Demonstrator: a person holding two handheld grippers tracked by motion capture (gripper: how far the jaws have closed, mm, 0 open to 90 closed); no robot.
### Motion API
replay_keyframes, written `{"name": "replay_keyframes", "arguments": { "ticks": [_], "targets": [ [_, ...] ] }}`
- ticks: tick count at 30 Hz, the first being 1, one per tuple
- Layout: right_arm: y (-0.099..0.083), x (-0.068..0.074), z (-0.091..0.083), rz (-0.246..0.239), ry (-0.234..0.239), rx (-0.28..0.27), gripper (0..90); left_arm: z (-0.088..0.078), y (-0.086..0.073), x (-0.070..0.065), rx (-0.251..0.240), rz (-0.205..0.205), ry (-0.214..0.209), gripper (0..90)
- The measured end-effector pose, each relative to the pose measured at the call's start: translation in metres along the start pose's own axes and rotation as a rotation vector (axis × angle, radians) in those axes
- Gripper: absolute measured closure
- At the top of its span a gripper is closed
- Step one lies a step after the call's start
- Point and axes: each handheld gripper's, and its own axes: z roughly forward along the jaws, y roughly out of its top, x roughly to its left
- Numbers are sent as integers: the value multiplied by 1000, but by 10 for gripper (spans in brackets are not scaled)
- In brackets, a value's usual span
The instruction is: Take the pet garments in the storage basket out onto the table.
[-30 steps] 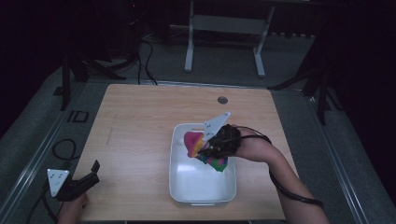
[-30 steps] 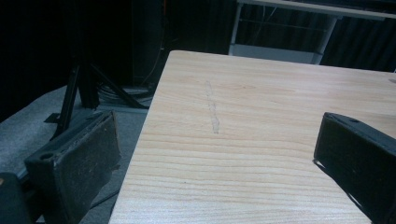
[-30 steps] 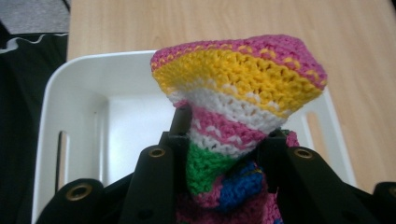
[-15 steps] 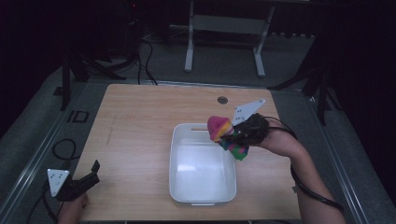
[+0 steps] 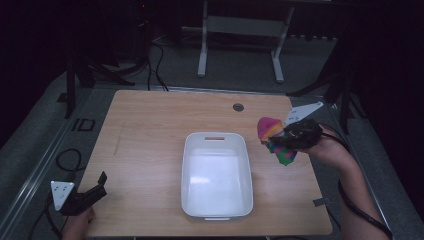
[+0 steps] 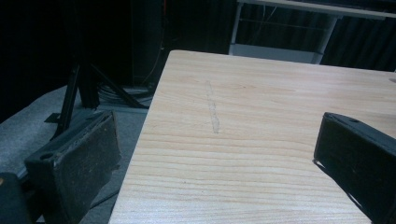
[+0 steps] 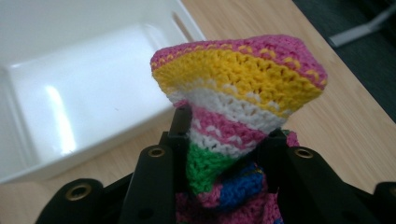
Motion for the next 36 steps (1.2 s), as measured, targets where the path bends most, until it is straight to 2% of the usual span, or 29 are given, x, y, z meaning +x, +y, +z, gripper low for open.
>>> {"name": "replay_keyframes", "arguments": {
  "ticks": [5,10,12,19,28,36],
  "targets": [
    [-19,-12,-6,62,-43,2,668,0,0,0,1,1,0,9],
    [-35,-21,3,114,-59,15,667,0,0,0,1,2,0,9],
    [-41,-23,10,129,-69,18,666,0,0,0,0,1,-1,9],
    [-59,-26,41,179,-54,27,665,0,0,0,0,0,-2,9],
    [-75,-22,81,229,-41,33,664,0,0,0,0,2,-2,10],
    [-84,-18,110,267,-30,40,662,0,0,0,-1,2,-4,9]
  ]
}}
